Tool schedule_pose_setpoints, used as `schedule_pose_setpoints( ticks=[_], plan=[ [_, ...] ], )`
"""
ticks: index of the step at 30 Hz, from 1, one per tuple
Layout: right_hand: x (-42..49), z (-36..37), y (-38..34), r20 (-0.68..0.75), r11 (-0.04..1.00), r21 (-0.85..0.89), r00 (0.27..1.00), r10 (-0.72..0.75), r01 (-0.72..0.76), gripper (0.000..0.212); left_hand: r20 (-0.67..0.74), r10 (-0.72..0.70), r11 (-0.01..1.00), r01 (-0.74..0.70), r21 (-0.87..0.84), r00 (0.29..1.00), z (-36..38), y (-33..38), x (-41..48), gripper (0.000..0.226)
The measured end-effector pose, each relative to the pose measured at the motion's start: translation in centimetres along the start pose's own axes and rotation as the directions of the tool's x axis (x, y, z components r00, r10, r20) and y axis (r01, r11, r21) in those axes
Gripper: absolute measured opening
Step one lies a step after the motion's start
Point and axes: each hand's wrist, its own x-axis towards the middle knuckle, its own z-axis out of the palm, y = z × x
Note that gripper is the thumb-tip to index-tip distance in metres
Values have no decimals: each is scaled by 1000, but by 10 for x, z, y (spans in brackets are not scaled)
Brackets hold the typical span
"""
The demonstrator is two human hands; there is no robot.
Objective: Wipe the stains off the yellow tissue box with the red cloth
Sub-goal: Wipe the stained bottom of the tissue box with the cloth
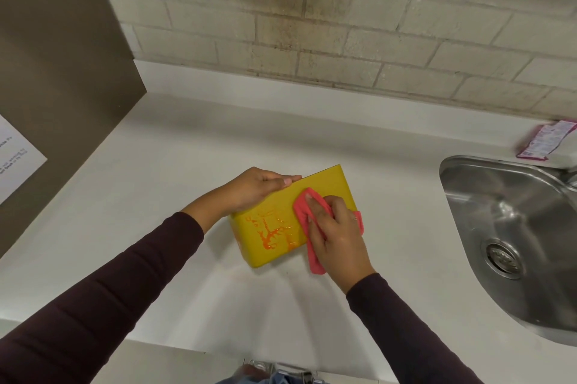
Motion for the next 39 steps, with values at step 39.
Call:
schedule_pose_setpoints(
  ticks=[39],
  plan=[
    [6,18,-21,-83,996,46,993,78,-75,32,-25,-30,996,28,-83,999,3,2,-3,23]
  ],
)
